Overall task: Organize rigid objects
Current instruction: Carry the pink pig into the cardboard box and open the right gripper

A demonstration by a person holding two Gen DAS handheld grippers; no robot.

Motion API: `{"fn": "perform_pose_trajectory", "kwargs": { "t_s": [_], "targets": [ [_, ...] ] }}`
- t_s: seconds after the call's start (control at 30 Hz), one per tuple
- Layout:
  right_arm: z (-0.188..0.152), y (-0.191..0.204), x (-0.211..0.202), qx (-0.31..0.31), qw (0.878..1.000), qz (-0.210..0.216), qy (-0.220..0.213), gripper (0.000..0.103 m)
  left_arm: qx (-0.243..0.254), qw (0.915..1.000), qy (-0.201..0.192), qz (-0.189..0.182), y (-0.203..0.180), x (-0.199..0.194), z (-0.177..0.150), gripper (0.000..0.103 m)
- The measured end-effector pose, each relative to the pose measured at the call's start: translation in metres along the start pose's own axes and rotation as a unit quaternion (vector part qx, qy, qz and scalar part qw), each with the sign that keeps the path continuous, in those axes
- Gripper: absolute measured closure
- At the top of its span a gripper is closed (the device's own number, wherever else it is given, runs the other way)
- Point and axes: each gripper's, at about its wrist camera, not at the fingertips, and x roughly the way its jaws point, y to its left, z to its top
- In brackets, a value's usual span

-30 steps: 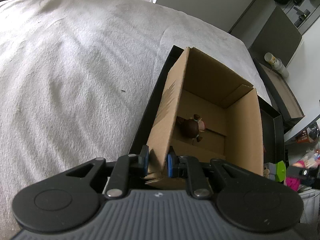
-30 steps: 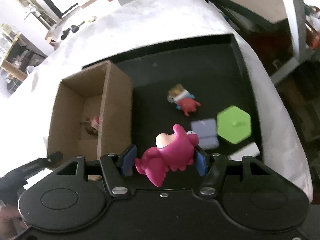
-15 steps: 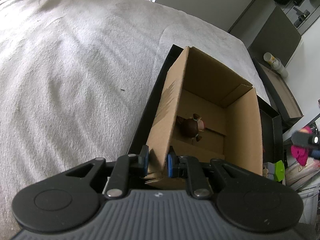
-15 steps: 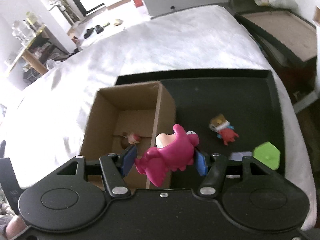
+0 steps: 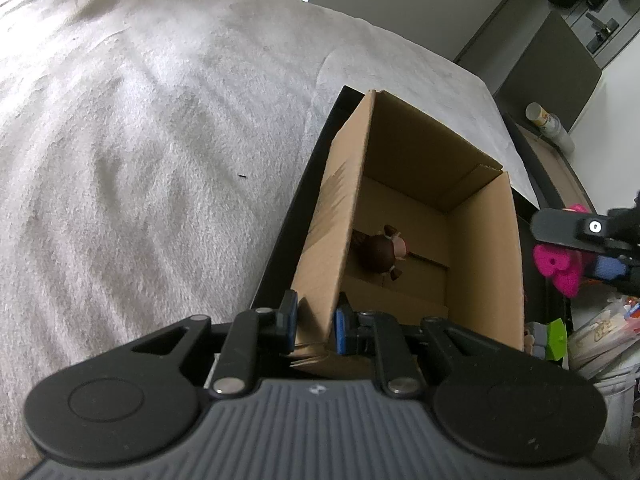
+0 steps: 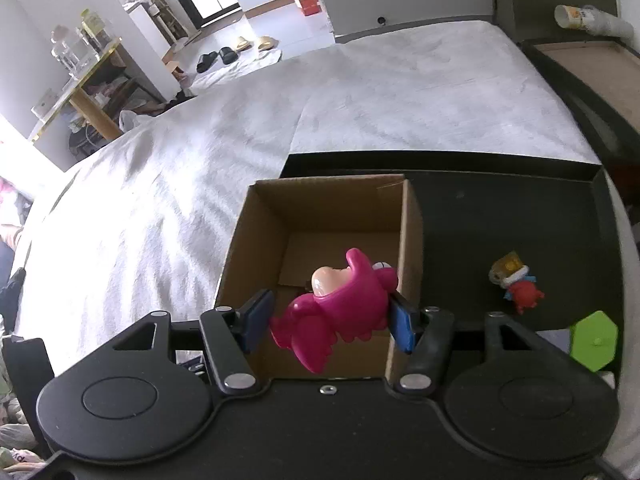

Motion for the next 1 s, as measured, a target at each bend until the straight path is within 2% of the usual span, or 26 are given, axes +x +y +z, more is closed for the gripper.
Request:
{"fn": "perform_pose_trajectory", "kwargs": {
  "t_s": [0.47,0.63,0.8,1.0],
  "targets": [
    [0.01,0.026,0.034,-0.015,1.0,0.01,0.002,0.043,-0.005,1.0,0.006,-0.006,0.001,0.001,0.001,0.086],
    [0.017,0.037,0.035,-0.034,0.999,0.015,-0.02,0.043,-0.004,0.9999,0.007,-0.008,0.001,0.001,0.002,0.086],
    [0.021,0.038,0.031,-0.033,0.999,0.025,-0.033,0.036,-0.003,0.9999,0.006,-0.007,0.0,0.002,0.002,0.086],
    [0.015,0.026,0.026,-0.023,0.999,0.013,-0.028,0.034,0.0,1.0,0.006,-0.008,-0.003,0.004,0.002,0.085]
  ]
}}
